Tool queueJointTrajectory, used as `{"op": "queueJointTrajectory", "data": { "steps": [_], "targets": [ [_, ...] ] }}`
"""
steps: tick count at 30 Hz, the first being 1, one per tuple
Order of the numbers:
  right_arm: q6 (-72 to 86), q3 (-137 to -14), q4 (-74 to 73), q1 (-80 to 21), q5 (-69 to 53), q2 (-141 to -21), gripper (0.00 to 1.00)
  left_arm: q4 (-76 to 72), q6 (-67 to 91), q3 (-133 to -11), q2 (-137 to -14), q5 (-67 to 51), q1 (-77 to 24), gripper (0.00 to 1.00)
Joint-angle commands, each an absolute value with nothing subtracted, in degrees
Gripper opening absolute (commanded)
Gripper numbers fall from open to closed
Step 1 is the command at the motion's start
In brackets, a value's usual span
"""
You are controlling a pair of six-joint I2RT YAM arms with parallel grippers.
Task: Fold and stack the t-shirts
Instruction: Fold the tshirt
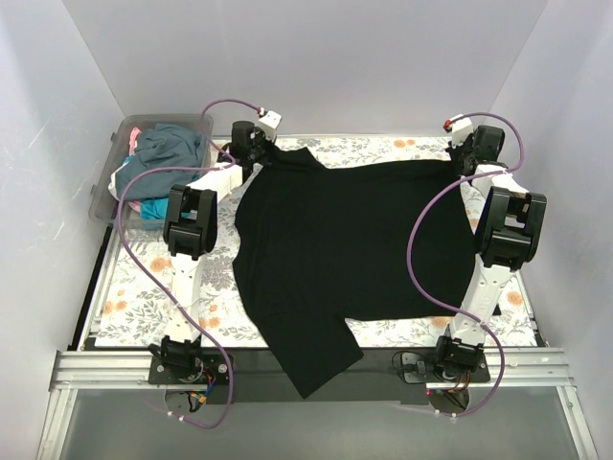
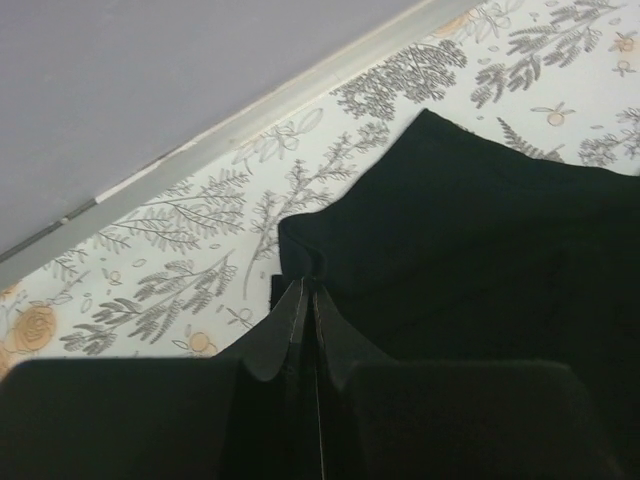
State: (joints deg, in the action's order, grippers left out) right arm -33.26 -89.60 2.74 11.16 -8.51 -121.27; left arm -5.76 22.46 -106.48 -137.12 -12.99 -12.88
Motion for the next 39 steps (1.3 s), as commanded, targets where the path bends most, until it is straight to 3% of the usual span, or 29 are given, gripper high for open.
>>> {"op": "queueJointTrajectory", "data": {
  "steps": [1, 13, 39],
  "targets": [
    [-34.01, -92.55, 0.88, 11.08, -9.58, -121.38, 0.01, -1.77, 22.24, -108.37, -129.03, -10.72, -13.62, 0.00],
    [-36.65, -91.06, -2.72, 11.86, -12.22, -117.87, 0.01, 11.68, 21.71, -93.34, -108.21, -8.27, -18.45, 0.00],
    [-44.12, -82.09, -6.59, 16.08, -19.25, -108.28, 0.01, 36.47, 30.50, -83.41, -89.74, -8.96, -25.14, 0.00]
  ]
}}
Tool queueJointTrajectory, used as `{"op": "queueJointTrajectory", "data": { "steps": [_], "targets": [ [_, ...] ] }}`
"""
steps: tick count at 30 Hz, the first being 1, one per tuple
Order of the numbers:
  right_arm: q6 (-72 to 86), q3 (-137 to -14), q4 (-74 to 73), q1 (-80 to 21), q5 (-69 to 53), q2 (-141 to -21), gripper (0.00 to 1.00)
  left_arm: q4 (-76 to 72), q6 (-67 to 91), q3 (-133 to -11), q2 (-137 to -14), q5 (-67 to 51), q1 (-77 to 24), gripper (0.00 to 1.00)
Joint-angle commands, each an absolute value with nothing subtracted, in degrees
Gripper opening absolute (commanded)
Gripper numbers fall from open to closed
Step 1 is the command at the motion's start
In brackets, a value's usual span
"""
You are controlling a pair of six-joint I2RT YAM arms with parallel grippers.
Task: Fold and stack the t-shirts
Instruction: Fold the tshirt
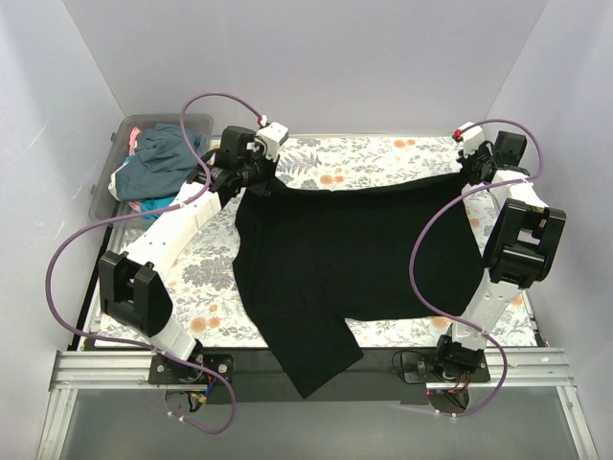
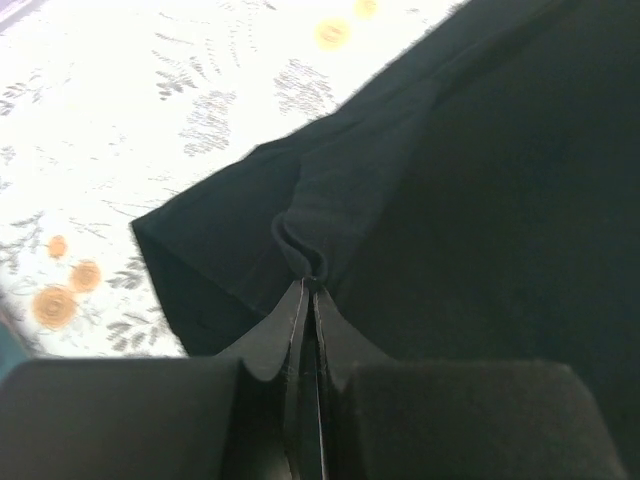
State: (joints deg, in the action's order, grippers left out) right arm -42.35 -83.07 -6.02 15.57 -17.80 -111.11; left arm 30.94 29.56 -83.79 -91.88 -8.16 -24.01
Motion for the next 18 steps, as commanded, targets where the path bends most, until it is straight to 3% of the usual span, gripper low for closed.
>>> {"op": "queueJointTrajectory", "data": {
  "steps": [1, 18],
  "targets": [
    [-44.47, -81.92, -6.94, 16.00, -19.51, -108.11, 0.01, 37.34, 30.76, -83.23, -89.74, -9.31, -25.40, 0.00],
    [-49.92, -75.67, -8.17, 17.40, -19.86, -106.08, 0.01, 40.96, 30.58, -74.53, -87.80, -11.42, -28.21, 0.00]
  ]
}}
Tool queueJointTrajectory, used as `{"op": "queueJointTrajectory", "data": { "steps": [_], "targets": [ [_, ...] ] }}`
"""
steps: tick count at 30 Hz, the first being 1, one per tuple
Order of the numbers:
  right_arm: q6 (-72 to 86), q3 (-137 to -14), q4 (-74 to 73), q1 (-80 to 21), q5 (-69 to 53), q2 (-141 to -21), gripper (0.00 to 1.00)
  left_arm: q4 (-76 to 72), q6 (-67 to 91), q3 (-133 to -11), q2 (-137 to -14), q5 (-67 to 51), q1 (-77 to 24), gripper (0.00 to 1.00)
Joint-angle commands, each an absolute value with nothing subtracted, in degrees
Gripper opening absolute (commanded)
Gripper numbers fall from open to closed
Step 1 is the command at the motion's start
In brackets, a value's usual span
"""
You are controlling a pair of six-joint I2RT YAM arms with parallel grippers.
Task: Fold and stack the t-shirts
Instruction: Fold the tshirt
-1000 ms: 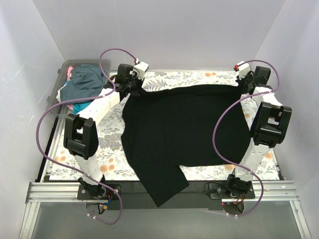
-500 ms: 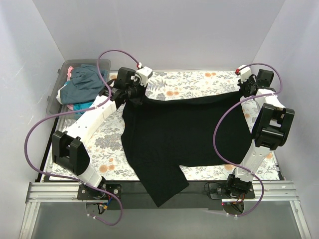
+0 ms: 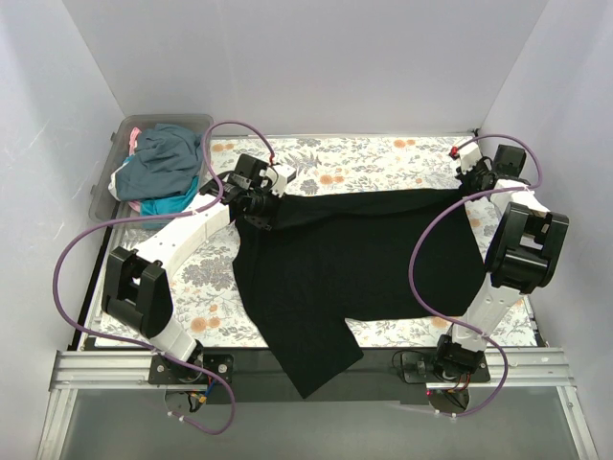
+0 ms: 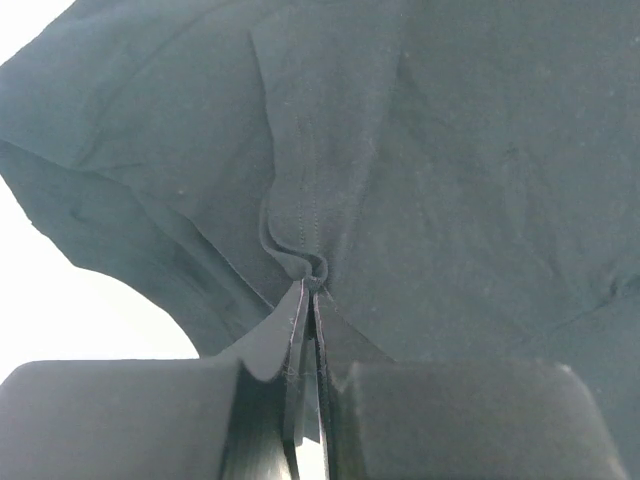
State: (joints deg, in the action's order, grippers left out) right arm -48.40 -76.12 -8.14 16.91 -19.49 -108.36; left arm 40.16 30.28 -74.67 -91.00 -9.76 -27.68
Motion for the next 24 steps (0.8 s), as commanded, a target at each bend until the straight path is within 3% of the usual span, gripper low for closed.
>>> {"op": "queueJointTrajectory", "data": {
  "steps": [1, 9, 24],
  "targets": [
    [-49.83, -75.85, -8.17, 17.40, -19.86, -106.08, 0.01, 41.04, 30.85, -74.79, -87.89, -11.60, -28.30, 0.00],
    [-49.48, -76.90, -8.61, 18.02, -20.57, -105.65, 0.01, 45.52, 32.96, -79.98, -87.63, -15.90, -28.39, 0.00],
    [-51.24, -74.80, -9.05, 18.98, -20.74, -105.21, 0.01, 48.34, 33.57, -77.34, -85.69, -18.89, -28.48, 0.00]
  ]
}}
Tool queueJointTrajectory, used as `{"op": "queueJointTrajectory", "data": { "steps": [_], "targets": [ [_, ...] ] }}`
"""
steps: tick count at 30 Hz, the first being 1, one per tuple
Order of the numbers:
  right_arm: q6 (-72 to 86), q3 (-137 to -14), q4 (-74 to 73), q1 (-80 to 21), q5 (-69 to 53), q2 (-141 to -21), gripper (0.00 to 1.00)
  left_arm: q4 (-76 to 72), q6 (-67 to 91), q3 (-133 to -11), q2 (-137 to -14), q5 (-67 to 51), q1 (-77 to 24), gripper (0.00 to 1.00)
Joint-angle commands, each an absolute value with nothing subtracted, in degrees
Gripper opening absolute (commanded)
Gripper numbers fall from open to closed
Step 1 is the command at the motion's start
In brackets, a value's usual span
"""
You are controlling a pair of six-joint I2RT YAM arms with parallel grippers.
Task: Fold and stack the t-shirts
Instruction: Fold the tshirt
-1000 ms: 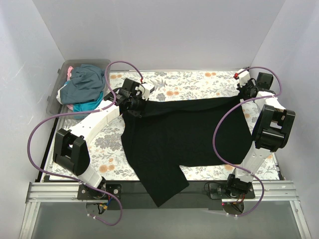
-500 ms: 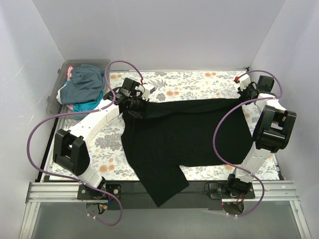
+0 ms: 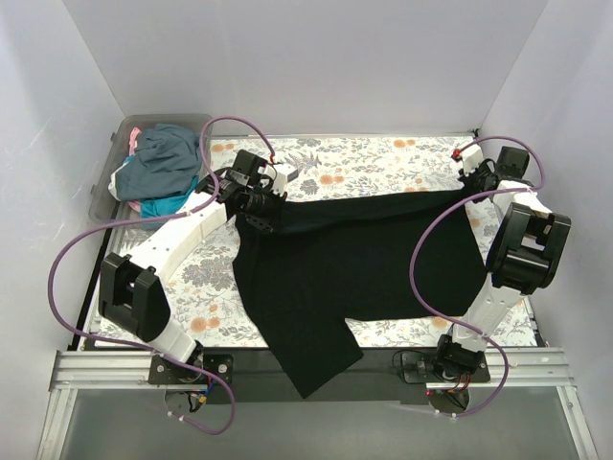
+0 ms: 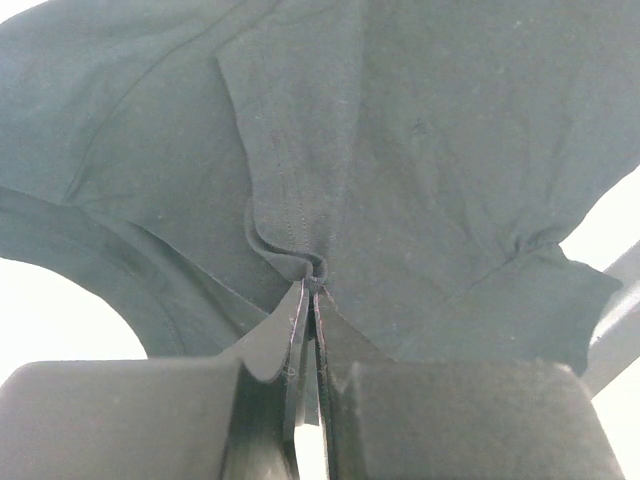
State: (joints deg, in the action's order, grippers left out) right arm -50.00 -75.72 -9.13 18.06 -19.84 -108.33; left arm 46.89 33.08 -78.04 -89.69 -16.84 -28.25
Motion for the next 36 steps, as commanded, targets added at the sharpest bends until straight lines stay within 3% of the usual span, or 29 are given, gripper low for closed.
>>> {"op": "queueJointTrajectory", "data": {
  "steps": [1, 11, 12, 13, 14, 15, 18, 20, 26, 29, 31, 36],
  "targets": [
    [-51.50, -74.71, -9.05, 18.98, -20.66, -105.21, 0.01, 48.34, 33.66, -77.26, -85.52, -19.07, -28.48, 0.00],
    [-53.09, -73.48, -9.58, 18.98, -20.39, -105.82, 0.01, 48.95, 33.49, -76.12, -86.92, -20.39, -29.00, 0.00],
    [-53.43, -73.48, -10.02, 18.98, -20.22, -105.82, 0.01, 49.04, 33.49, -75.85, -87.10, -20.39, -29.00, 0.02],
    [-54.39, -73.65, -11.50, 18.98, -20.30, -105.99, 0.01, 50.09, 33.49, -75.85, -87.71, -20.56, -29.00, 0.11],
    [-54.93, -74.00, -12.47, 18.98, -20.30, -105.91, 0.06, 50.97, 33.31, -76.28, -87.98, -21.78, -28.92, 0.18],
    [-55.45, -74.18, -13.26, 19.07, -20.30, -105.73, 0.26, 51.85, 32.88, -76.64, -88.15, -23.01, -28.74, 0.29],
    [-57.04, -74.62, -16.17, 20.21, -22.14, -104.15, 0.52, 52.64, 33.40, -79.18, -87.45, -28.73, -25.67, 0.50],
    [-57.22, -76.45, -18.80, 21.18, -23.64, -103.19, 0.58, 53.96, 33.31, -82.07, -88.06, -31.80, -22.07, 0.53],
    [-56.08, -83.04, -26.45, 21.54, -27.33, -104.41, 0.63, 49.85, 34.62, -84.99, -92.45, -29.28, -12.40, 0.55],
    [-51.60, -88.32, -29.17, 19.96, -26.54, -108.71, 0.57, 46.06, 36.65, -86.13, -96.40, -23.65, -10.46, 0.55],
    [-49.15, -91.56, -30.84, 17.86, -25.24, -111.95, 0.48, 44.75, 37.61, -88.67, -100.17, -20.85, -9.67, 0.54],
    [-47.46, -91.93, -31.02, 12.22, -19.43, -115.83, 0.41, 41.31, 38.49, -92.80, -106.95, -16.88, -7.91, 0.53]
  ]
}}
